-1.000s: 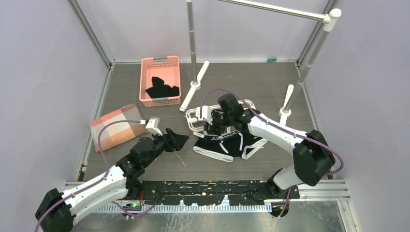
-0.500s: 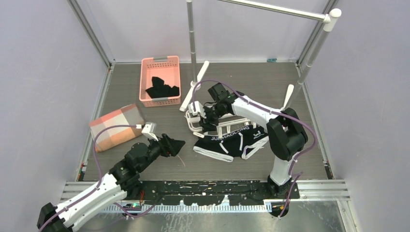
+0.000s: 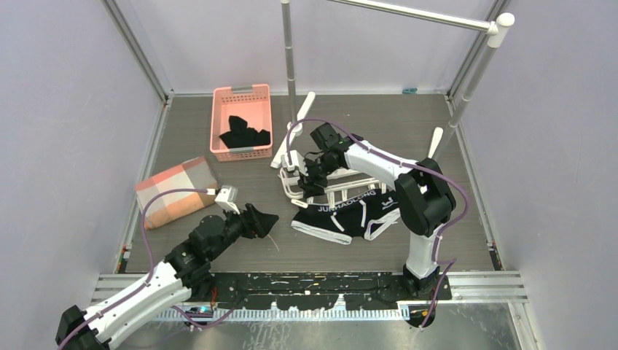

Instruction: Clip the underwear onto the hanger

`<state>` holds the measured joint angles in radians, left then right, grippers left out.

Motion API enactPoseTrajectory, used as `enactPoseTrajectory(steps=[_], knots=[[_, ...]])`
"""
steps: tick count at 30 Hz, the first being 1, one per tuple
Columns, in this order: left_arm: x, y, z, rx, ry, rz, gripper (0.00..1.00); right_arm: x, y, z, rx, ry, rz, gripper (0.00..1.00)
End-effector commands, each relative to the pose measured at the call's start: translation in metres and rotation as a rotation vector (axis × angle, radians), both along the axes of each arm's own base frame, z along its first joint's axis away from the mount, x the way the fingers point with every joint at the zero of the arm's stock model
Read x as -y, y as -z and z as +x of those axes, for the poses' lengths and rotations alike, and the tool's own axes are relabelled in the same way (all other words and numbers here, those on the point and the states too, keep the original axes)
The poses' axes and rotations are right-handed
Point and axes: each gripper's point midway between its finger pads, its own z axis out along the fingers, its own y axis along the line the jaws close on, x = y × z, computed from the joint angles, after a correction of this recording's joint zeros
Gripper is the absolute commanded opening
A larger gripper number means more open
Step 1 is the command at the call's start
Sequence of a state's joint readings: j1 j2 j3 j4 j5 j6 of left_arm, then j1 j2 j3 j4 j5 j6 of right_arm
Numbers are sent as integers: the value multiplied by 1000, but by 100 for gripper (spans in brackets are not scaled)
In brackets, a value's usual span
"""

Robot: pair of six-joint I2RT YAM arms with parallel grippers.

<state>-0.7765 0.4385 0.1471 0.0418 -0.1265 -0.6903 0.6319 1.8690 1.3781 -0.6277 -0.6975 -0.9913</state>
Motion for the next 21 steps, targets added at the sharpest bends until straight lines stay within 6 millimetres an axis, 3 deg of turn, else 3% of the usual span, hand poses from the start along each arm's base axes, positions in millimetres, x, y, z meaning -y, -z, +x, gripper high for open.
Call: enactPoseTrajectory(steps=[1, 11, 15, 18, 21], knots=[[4, -15, 4, 33, 5, -18, 73, -8, -10, 5, 6, -6, 23, 55], [7, -15, 8, 22, 3, -18, 73, -9, 2, 7, -21, 2, -2, 50], [10, -17, 11, 15, -4, -27, 74, -9, 4, 9, -22, 10, -11, 43], [14, -21, 14, 13, -11, -68, 75, -8, 3, 7, -21, 4, -7, 35], [18, -23, 18, 15, -14, -96, 76, -7, 0, 6, -7, 2, -5, 20]])
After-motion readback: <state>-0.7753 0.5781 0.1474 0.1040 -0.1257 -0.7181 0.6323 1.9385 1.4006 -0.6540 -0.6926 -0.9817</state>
